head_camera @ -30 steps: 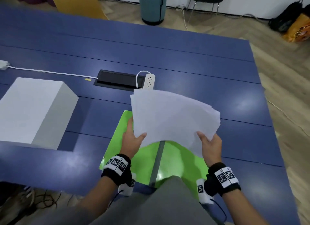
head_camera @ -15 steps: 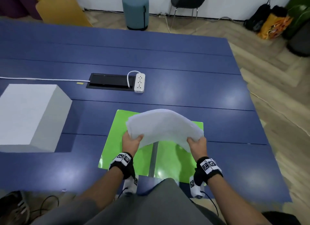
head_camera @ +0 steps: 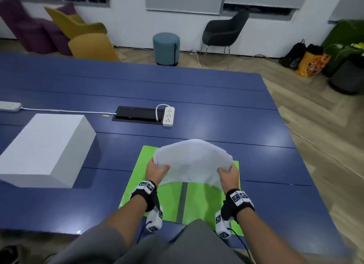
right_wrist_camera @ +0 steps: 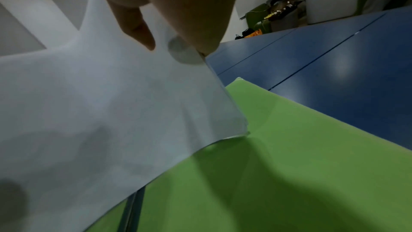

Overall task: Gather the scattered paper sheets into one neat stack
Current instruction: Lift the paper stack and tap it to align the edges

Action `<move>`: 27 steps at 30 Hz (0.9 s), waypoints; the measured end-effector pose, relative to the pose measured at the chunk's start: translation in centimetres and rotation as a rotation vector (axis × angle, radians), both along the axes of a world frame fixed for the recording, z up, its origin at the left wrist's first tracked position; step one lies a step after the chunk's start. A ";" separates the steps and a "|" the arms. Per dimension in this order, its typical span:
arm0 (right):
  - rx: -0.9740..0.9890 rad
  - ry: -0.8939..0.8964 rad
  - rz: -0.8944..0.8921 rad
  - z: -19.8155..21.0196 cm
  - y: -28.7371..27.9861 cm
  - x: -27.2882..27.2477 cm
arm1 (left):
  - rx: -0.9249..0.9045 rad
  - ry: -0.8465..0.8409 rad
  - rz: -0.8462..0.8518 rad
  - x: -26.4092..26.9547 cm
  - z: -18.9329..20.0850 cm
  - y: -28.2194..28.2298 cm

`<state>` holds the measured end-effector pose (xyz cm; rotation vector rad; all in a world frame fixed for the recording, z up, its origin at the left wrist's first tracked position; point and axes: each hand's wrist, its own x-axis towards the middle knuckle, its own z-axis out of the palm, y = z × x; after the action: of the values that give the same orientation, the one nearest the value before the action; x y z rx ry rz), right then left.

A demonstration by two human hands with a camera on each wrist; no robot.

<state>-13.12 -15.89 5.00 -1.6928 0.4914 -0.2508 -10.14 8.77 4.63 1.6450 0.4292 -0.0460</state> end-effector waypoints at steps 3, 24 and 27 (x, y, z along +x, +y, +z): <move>-0.019 -0.044 0.003 0.5 0.5 1.0 | -0.041 -0.025 0.060 0.7 0.8 -1.6; 0.097 -0.177 0.069 2.0 -2.7 1.5 | 0.017 -0.211 0.093 -0.5 2.9 -1.1; 0.075 -0.170 0.078 1.1 -3.3 0.8 | -0.001 -0.217 0.006 -0.8 2.2 0.6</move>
<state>-12.34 -19.20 6.07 -1.5979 0.3041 -0.3127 -10.95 9.33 6.82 1.6275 0.2684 0.1357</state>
